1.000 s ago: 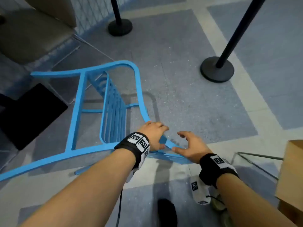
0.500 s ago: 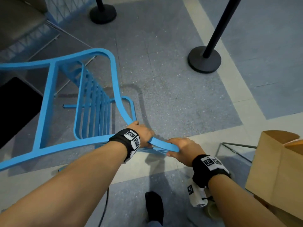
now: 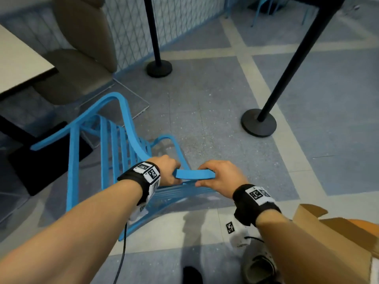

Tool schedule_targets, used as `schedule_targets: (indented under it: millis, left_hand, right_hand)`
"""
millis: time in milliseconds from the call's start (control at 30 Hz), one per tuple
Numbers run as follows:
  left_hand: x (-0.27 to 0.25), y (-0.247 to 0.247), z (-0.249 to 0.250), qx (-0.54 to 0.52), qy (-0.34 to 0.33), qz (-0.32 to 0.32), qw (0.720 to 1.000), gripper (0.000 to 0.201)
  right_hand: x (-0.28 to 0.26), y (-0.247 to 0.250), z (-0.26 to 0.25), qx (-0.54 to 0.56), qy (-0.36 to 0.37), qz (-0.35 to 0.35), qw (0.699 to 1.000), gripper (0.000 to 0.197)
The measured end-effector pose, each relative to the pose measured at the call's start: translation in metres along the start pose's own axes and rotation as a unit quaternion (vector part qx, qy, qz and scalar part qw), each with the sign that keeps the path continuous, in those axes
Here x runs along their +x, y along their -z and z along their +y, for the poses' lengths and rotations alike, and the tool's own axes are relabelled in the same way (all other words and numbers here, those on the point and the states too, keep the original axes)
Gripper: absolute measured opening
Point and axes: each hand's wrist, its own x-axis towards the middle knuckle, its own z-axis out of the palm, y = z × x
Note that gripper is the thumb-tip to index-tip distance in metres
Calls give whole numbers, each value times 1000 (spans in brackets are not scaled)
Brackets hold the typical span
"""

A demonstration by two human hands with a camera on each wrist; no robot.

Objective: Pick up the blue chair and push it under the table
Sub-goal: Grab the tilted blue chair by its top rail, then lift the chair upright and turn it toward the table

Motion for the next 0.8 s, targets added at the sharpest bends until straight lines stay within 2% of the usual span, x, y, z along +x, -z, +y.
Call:
schedule_targets:
  millis: [167, 300, 400, 500, 600, 700, 800]
  left_hand:
    - [-80, 31, -46, 5, 27, 29, 999, 40]
    - [-148, 23, -95, -5, 41, 33, 999, 48]
    - [-191, 7, -116, -29, 34, 39, 998, 60]
    - [-224, -8, -138, -32, 36, 49, 998, 65]
    - [-255, -18, -157, -42, 39, 48, 997, 60]
    - [-283, -20, -176, -57, 57, 51, 995, 64]
    - [-313, -16, -198, -82, 79, 56, 992, 51]
  right_hand:
    - [6, -3, -109, 26, 72, 5, 997, 37]
    - [-7, -43, -169, 123, 101, 41, 986, 39]
    - [-18, -85, -171, 127, 91, 51, 986, 38]
    - [-18, -107, -148, 46, 32, -13, 998, 42]
    - [-16, -121, -132, -28, 26, -85, 996, 43]
    - [-12, -123, -161, -81, 56, -140, 985, 22]
    - [1, -120, -203, -130, 103, -150, 975, 27]
